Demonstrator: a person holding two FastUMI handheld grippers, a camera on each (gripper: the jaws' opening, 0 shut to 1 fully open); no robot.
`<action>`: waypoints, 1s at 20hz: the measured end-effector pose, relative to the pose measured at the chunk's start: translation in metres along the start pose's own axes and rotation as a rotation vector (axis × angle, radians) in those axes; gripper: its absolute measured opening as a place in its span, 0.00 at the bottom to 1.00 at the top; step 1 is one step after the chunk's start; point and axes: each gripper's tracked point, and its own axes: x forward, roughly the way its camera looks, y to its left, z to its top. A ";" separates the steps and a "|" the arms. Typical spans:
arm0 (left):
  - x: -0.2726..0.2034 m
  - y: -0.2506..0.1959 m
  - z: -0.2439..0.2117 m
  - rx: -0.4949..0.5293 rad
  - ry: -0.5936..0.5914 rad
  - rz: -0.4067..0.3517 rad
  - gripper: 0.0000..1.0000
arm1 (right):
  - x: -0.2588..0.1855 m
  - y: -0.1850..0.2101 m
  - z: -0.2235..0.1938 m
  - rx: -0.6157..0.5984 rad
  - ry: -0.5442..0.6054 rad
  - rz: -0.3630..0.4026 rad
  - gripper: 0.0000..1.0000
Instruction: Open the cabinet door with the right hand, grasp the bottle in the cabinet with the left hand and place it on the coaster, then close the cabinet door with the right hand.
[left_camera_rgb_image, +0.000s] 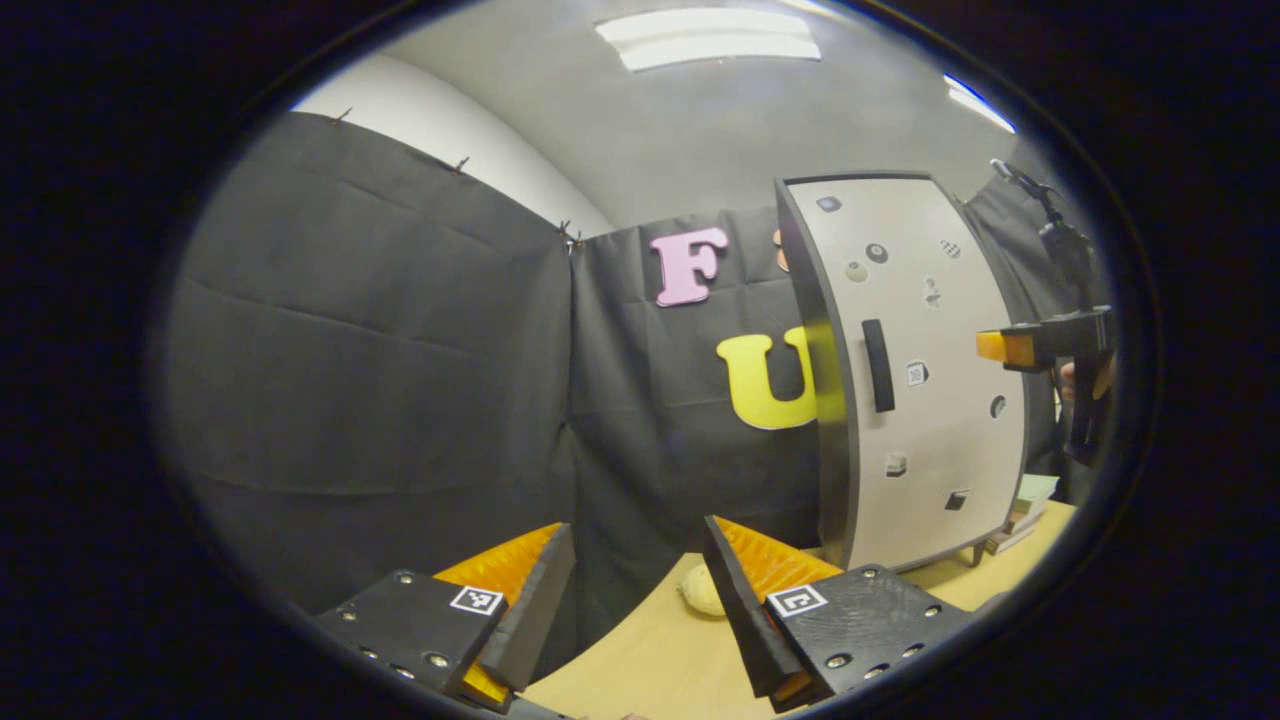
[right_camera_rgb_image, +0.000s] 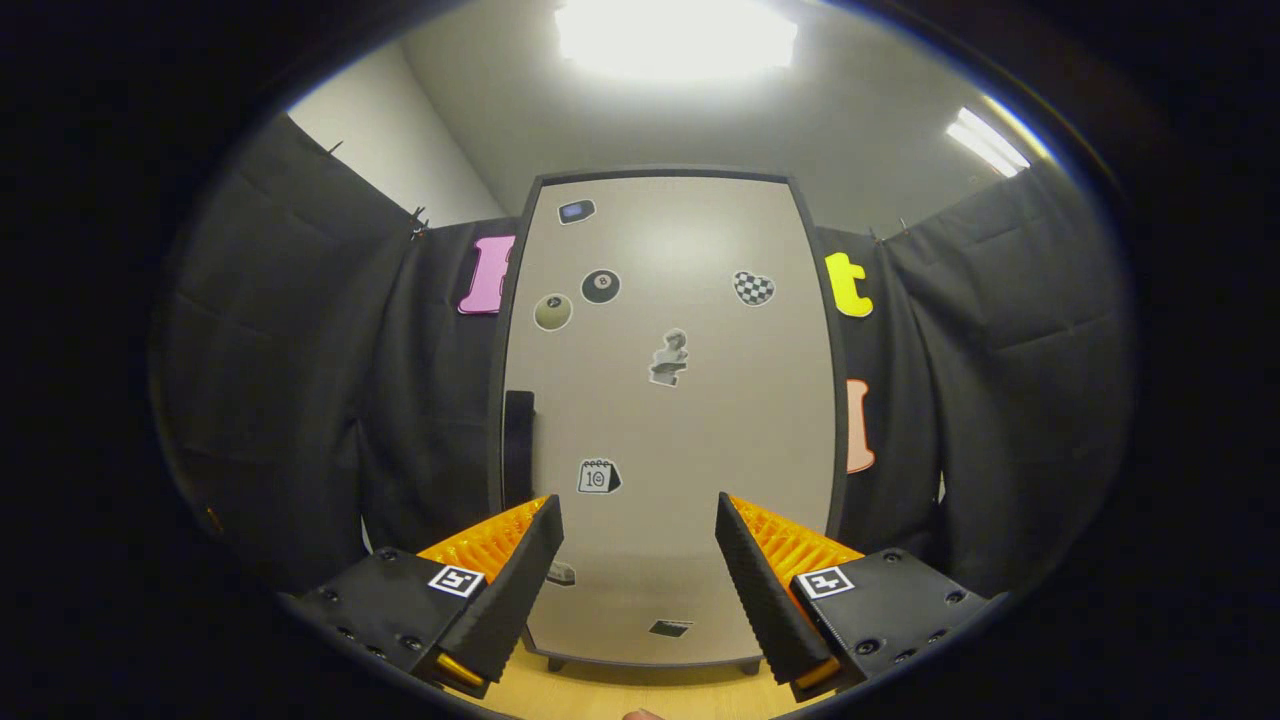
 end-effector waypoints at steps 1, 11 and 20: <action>-0.002 0.007 -0.001 0.006 0.001 0.017 0.77 | 0.007 0.005 0.002 0.009 0.000 0.009 0.98; -0.032 0.093 -0.017 0.025 0.044 0.218 0.80 | 0.071 0.060 0.018 0.052 -0.020 0.076 0.98; -0.053 0.145 -0.028 0.041 0.078 0.337 0.77 | 0.120 0.099 0.008 0.026 0.021 0.109 0.97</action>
